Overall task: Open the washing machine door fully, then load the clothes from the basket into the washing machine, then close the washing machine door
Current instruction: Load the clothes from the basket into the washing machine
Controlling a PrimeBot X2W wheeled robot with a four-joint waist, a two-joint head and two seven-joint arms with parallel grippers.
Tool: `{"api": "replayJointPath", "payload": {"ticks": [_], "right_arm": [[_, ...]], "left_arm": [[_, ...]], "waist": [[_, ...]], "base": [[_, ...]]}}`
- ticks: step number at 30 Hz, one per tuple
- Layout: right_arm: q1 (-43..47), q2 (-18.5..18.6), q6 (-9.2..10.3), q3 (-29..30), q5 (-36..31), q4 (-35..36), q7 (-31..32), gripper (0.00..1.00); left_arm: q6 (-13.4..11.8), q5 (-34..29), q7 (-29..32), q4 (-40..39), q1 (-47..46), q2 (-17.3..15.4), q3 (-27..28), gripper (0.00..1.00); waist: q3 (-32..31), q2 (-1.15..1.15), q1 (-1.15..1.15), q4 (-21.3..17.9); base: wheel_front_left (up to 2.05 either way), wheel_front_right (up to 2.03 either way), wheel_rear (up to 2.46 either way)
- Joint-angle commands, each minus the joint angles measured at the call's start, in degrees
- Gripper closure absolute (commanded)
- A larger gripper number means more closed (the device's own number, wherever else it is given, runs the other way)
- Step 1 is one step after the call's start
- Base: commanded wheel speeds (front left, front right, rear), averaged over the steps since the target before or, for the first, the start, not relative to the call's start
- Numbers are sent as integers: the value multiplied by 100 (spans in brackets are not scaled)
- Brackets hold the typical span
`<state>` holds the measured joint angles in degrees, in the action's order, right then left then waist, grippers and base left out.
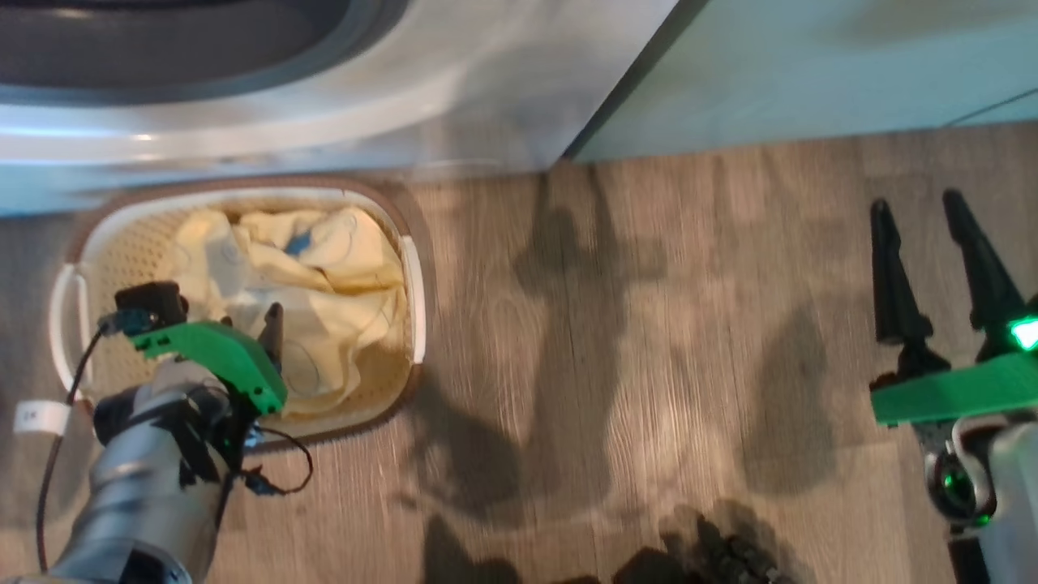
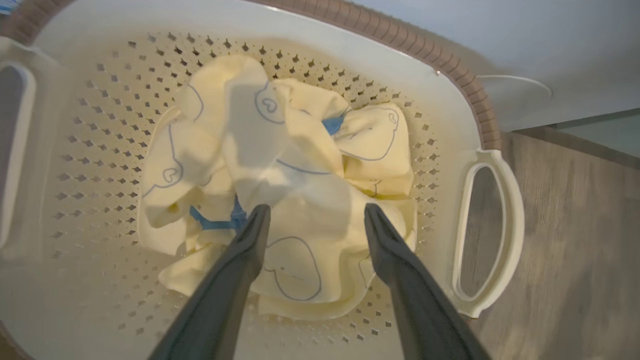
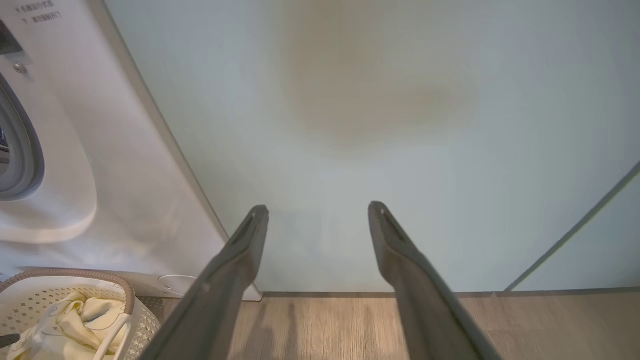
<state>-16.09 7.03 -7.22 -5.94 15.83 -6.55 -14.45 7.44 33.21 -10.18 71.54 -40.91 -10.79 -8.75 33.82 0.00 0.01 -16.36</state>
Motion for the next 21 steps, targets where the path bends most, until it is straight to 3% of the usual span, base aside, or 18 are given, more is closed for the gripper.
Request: {"api": "replayJointPath", "payload": {"ticks": [1,15,21], "right_arm": [[-63,120,-26,-99,37,200,-55,0],[-416,47,-26,-217,9,264,-55,0],[-500,41,-26,-237,34,266,-55,0]], "left_arm": [[4,54,55,30,-117,-268,90,0],[-56,235,290,188,-900,-588,146,0],[-247,362,569,221,-1040,-683,234,0]], "waist": [[345,0,-1,-21],[1285,0,-1,-166],[1523,0,-1,-228]], "base": [[0,0,0],[0,0,0],[0,0,0]]}}
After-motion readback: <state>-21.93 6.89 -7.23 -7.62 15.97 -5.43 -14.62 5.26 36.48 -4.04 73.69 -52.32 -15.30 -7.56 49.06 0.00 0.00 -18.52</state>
